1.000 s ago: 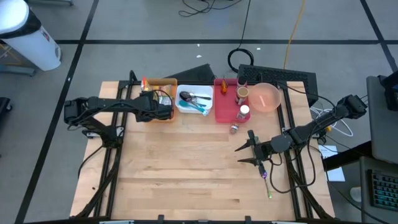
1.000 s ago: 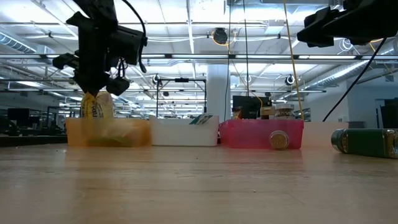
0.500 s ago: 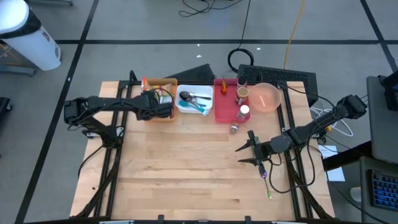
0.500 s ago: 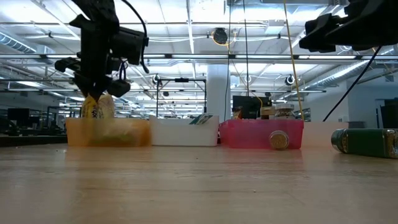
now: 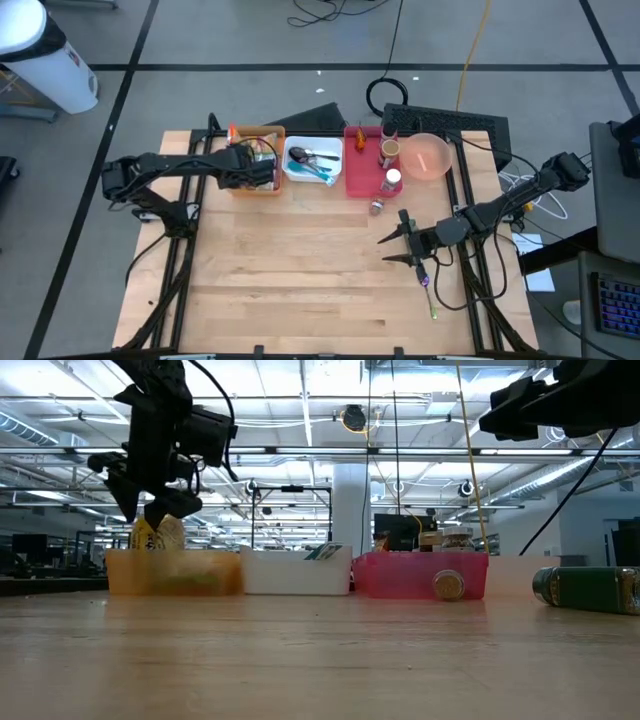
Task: Pick & Place Food Item
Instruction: Put the yellow noodle pack into the orange bin, then put the green seasoning bottle into the red bin
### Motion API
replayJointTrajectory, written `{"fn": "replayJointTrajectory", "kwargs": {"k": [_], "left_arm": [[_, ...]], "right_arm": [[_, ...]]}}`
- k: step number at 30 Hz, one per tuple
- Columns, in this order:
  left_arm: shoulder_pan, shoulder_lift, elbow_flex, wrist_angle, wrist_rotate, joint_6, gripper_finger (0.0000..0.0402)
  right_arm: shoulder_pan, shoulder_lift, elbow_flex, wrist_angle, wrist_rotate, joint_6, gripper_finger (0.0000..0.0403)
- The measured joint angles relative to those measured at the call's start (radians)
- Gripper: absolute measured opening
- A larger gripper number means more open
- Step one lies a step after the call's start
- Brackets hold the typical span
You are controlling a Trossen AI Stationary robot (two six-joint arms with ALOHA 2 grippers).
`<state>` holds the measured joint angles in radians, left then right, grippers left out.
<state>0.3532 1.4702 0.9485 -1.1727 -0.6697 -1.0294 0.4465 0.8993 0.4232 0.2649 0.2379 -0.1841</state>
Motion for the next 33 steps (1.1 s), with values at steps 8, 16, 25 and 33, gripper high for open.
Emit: {"fn": "replayJointTrajectory", "kwargs": {"k": [8,16,25,33], "left_arm": [[-0.026,-0.079,0.025,0.004,0.043,0.035,0.0261],[-0.069,-0.217,0.097,0.105,0.1,0.106,0.0267],[-0.138,-0.257,0.099,0.579,0.232,0.392,0.0267],[-0.245,-0.16,0.099,1.011,0.259,0.695,0.0267]], "right_arm": [[0.0,0.0,0.0,0.0,0.0,-0.004,0.0196],[0.0,0.0,0.0,0.001,0.0,-0.012,0.0196],[0.0,0.0,0.0,0.001,-0.004,-0.011,0.0196],[0.0,0.0,-0.001,0.01,-0.007,-0.011,0.0196]]}}
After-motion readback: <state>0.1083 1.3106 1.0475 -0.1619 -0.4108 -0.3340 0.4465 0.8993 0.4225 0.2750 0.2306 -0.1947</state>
